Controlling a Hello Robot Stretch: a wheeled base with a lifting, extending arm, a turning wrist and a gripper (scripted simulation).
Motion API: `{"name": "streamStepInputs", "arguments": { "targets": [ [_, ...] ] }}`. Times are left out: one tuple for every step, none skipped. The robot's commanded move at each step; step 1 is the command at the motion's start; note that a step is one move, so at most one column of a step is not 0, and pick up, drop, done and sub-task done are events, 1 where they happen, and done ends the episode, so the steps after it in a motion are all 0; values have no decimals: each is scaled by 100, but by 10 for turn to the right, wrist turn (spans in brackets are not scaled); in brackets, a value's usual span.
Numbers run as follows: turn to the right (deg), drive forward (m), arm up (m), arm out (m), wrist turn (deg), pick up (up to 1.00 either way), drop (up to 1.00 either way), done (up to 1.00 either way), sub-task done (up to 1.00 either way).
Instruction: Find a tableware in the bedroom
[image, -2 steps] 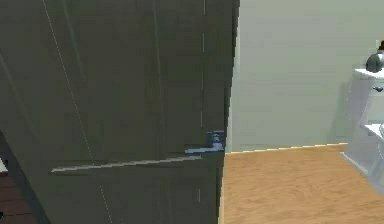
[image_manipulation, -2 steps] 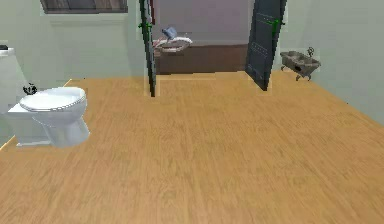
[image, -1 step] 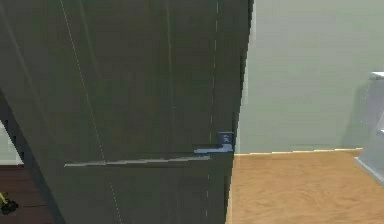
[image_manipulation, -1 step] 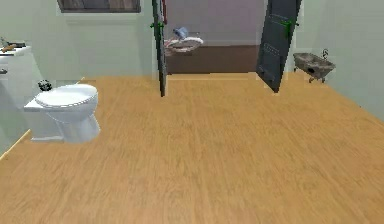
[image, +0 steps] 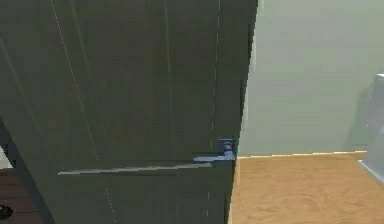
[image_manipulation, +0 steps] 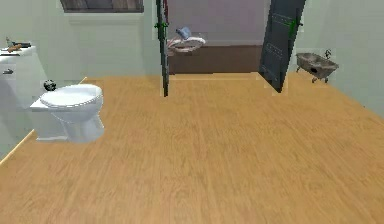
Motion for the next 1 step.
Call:
{"name": "streamStepInputs", "arguments": {
  "targets": [
    [-450, 0, 0, 0, 0, 0, 0, 0, 0]
  ]
}}
